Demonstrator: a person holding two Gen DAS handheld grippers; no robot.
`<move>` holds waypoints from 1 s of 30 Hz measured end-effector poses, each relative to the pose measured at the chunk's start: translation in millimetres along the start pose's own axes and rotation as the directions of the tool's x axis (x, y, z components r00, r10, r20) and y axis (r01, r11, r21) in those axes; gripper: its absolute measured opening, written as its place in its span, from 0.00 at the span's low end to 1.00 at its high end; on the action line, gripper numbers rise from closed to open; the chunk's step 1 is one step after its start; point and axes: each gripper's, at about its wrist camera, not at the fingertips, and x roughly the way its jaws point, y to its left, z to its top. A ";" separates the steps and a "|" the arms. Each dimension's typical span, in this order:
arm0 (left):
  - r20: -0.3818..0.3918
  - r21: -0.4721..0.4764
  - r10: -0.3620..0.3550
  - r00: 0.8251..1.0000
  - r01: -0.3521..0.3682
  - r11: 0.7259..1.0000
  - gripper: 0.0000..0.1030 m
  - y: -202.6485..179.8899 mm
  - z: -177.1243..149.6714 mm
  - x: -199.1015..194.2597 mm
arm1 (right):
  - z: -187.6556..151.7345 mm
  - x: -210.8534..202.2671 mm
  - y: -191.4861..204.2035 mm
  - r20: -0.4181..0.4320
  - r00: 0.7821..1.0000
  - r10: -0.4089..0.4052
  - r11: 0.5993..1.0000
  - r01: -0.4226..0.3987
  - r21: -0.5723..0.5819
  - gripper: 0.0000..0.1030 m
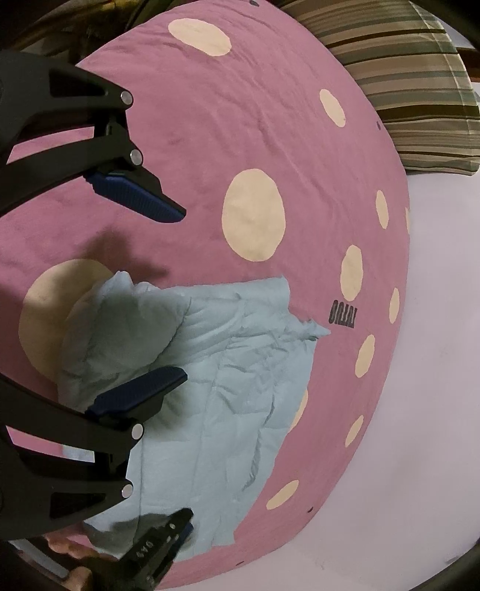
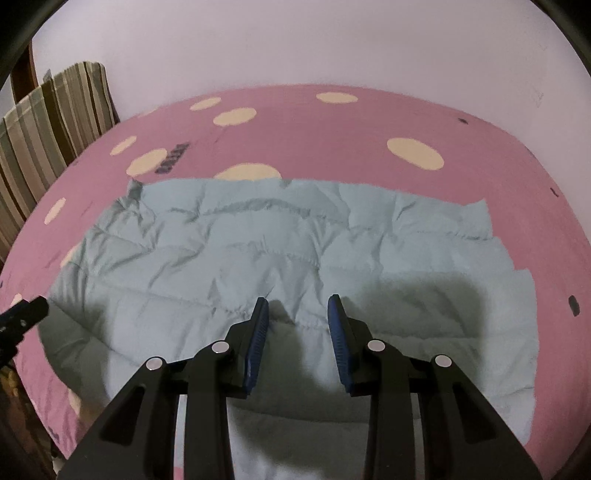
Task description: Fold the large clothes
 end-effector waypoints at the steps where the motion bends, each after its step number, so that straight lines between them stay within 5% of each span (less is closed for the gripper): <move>1: -0.004 -0.002 0.001 1.000 -0.001 1.000 0.78 0.7 0.2 1.7 | -2.1 5.6 -0.5 -0.010 1.000 -0.002 1.000 0.002 0.000 0.33; 13: -0.025 0.011 -0.001 1.000 0.002 1.000 0.78 -6.9 15.2 28.1 | -15.8 30.9 2.4 -0.045 0.999 -0.029 0.999 0.028 -0.022 0.33; 30: -0.172 -0.002 -0.027 0.985 0.027 1.000 0.78 -19.4 34.0 94.4 | -19.0 32.8 5.0 -0.025 0.999 -0.035 0.999 0.035 -0.029 0.33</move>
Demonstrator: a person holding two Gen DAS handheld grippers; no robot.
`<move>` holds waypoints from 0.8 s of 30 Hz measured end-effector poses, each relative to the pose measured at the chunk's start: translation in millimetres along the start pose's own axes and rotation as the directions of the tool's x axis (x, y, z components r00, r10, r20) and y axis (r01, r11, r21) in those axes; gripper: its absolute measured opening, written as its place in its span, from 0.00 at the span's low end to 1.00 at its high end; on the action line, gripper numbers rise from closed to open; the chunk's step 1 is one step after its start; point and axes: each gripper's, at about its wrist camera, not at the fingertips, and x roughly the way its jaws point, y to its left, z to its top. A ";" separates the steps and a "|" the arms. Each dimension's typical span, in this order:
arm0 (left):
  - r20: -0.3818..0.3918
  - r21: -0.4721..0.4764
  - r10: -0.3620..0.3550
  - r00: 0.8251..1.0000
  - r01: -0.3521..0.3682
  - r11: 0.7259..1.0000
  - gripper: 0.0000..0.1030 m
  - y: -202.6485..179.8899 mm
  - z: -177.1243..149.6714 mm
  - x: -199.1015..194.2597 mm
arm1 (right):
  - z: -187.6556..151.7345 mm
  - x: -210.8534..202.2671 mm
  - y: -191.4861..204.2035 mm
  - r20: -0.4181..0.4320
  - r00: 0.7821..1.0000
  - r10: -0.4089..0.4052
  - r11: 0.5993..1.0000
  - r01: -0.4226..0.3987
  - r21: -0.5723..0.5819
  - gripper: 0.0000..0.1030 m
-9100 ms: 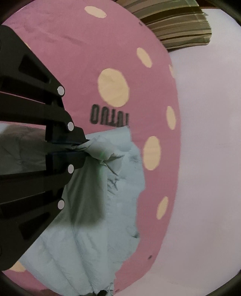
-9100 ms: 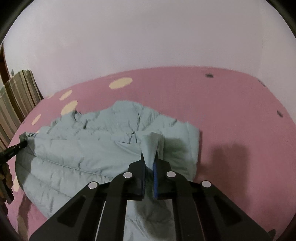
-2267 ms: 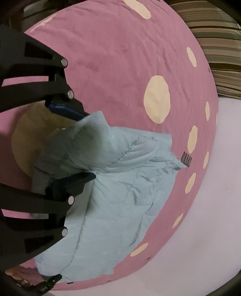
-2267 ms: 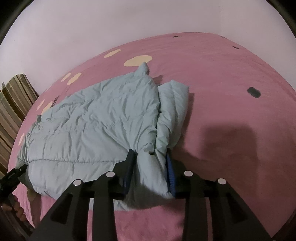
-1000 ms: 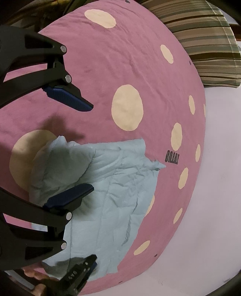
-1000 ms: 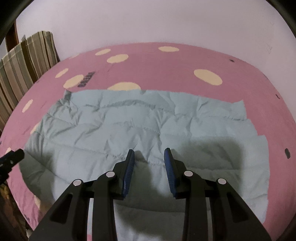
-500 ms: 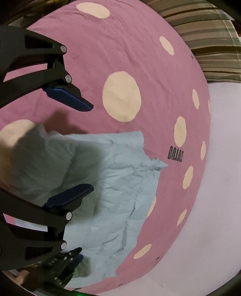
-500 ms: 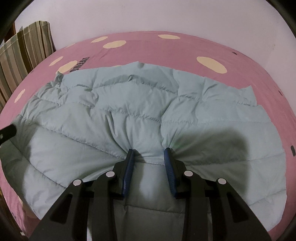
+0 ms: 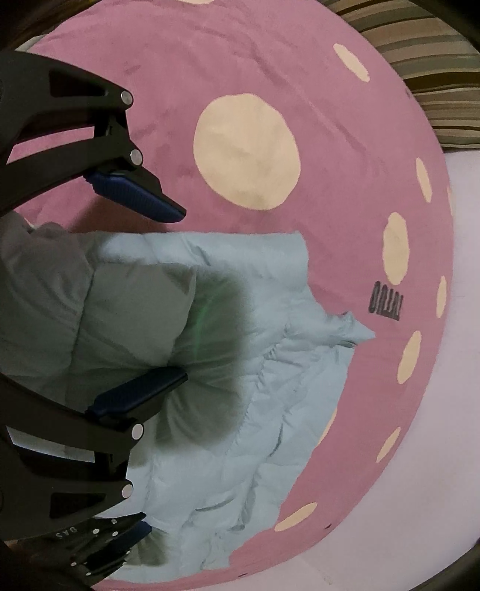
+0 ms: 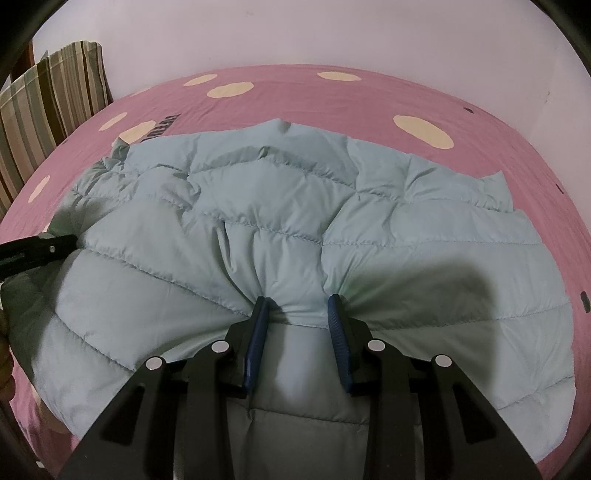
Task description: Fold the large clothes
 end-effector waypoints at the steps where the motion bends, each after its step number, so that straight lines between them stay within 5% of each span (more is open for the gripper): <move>1: -0.012 0.004 -0.001 1.000 0.001 1.000 0.78 -0.7 0.0 3.1 | -0.3 -0.1 0.1 0.001 1.000 0.000 1.000 0.000 0.000 0.33; 5: -0.033 0.018 -0.005 0.999 0.006 1.000 0.76 -1.3 -1.3 11.9 | -1.0 -0.4 1.5 0.005 1.000 -0.002 1.000 0.002 0.001 0.33; 18: 0.002 0.109 -0.049 0.999 0.048 0.993 0.18 -23.5 -7.0 9.2 | -0.5 0.8 1.6 0.007 1.000 -0.003 1.000 0.003 0.007 0.33; 24: 0.031 0.117 -0.042 0.999 0.039 0.992 0.11 -27.0 -6.7 -6.6 | -0.5 1.2 1.3 0.007 1.000 -0.002 1.000 0.002 0.007 0.33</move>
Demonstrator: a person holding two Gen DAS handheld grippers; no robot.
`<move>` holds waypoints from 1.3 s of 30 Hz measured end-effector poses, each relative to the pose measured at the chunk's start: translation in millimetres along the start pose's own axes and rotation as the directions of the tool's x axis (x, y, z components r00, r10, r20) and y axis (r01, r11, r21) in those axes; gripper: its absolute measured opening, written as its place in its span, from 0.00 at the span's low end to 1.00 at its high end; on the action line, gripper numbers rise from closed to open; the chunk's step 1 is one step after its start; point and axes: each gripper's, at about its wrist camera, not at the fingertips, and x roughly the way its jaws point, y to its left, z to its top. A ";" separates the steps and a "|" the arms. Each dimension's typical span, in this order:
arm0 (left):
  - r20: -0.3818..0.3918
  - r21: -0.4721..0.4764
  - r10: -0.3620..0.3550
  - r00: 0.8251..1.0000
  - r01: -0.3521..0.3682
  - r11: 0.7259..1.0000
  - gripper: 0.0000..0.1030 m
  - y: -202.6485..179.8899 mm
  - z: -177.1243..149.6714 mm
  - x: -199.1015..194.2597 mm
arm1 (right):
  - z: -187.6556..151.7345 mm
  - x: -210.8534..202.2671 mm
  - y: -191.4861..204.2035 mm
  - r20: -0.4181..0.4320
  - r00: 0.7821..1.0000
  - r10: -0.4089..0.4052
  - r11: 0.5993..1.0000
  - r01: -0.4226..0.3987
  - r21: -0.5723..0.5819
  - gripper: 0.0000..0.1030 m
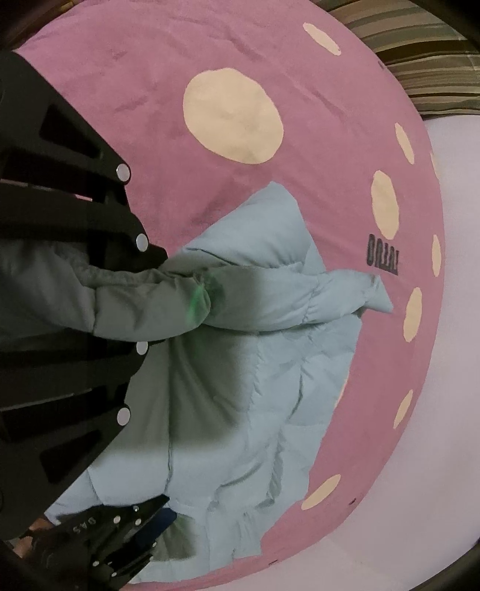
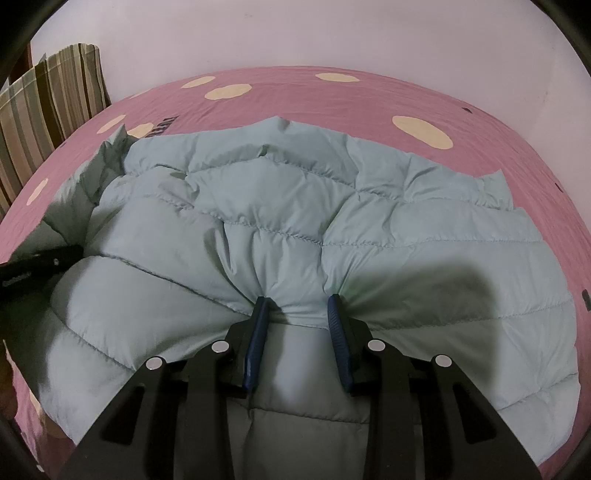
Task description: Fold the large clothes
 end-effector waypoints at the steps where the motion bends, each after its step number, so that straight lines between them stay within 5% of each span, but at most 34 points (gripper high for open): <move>1: 0.005 0.003 0.003 1.000 -0.003 1.000 0.10 -1.0 0.3 -2.9 | -0.1 0.1 0.1 0.001 1.000 -0.001 1.000 0.001 -0.001 0.33; 12: 0.127 0.042 0.011 0.992 -0.017 0.999 0.09 -36.1 10.6 -73.8 | 4.3 -17.0 -10.3 0.036 0.999 0.015 1.000 -0.016 0.027 0.33; 21: 0.228 0.174 -0.033 0.973 -0.007 0.985 0.09 -127.9 14.9 -123.5 | 8.2 -70.7 -82.0 0.115 0.992 -0.055 0.992 0.042 0.115 0.33; 30: 0.225 0.311 -0.069 0.972 -0.005 0.950 0.09 -233.6 4.7 -106.3 | -20.5 -90.8 -167.8 0.104 0.986 -0.128 0.966 0.100 0.240 0.33; 39: 0.117 0.415 -0.086 0.989 0.030 0.909 0.09 -311.8 -30.1 -48.5 | -47.5 -88.4 -224.3 0.053 0.983 -0.173 0.934 0.147 0.326 0.33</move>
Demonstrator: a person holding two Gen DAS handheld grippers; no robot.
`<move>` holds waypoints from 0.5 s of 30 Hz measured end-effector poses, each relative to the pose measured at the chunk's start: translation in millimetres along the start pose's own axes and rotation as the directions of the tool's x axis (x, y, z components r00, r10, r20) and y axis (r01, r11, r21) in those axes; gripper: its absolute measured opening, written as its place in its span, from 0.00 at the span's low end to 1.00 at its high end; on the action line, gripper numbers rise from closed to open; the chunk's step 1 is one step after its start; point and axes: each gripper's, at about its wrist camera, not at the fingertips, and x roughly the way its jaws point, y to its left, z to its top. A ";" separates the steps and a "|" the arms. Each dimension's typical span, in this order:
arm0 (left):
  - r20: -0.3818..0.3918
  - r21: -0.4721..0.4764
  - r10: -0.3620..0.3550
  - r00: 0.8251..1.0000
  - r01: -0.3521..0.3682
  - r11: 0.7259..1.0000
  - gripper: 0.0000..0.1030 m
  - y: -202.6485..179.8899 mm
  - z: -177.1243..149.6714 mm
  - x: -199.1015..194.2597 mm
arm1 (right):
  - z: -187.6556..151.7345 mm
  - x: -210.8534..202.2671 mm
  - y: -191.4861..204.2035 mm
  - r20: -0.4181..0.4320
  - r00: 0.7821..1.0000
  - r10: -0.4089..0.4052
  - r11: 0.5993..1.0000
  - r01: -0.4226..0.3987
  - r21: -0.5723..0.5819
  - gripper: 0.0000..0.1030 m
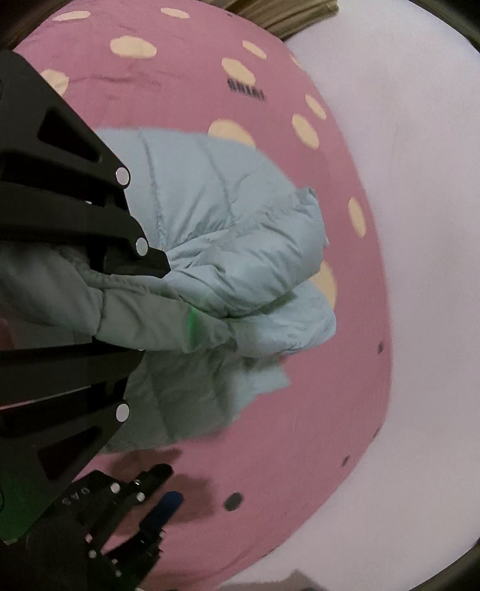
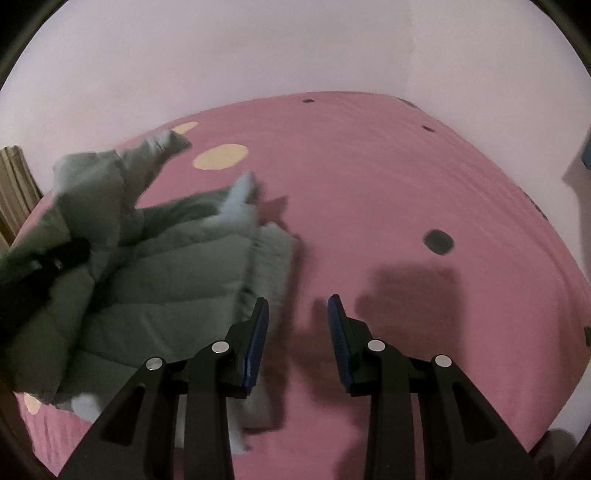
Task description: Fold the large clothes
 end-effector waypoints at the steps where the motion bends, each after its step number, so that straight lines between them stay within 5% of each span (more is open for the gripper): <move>1: -0.012 0.009 -0.003 1.000 0.003 1.000 0.09 -7.1 -3.0 6.8 | -1.4 1.4 -5.4 -0.005 1.000 -0.006 1.000 0.006 0.006 0.33; 11: -0.002 0.053 0.028 1.000 -0.028 0.998 0.12 -46.8 -18.7 18.5 | -5.5 9.6 -28.5 -0.034 0.999 -0.025 0.999 0.026 0.038 0.33; 13: 0.007 0.054 0.021 1.000 -0.021 0.998 0.16 -47.1 -17.8 10.3 | -4.2 8.4 -30.9 -0.031 0.999 -0.029 0.999 0.030 0.041 0.33; 15: 0.019 0.052 -0.005 1.000 0.004 0.999 0.31 -48.1 -17.1 -1.5 | -4.2 4.3 -27.7 -0.026 0.999 -0.034 0.999 0.035 0.042 0.33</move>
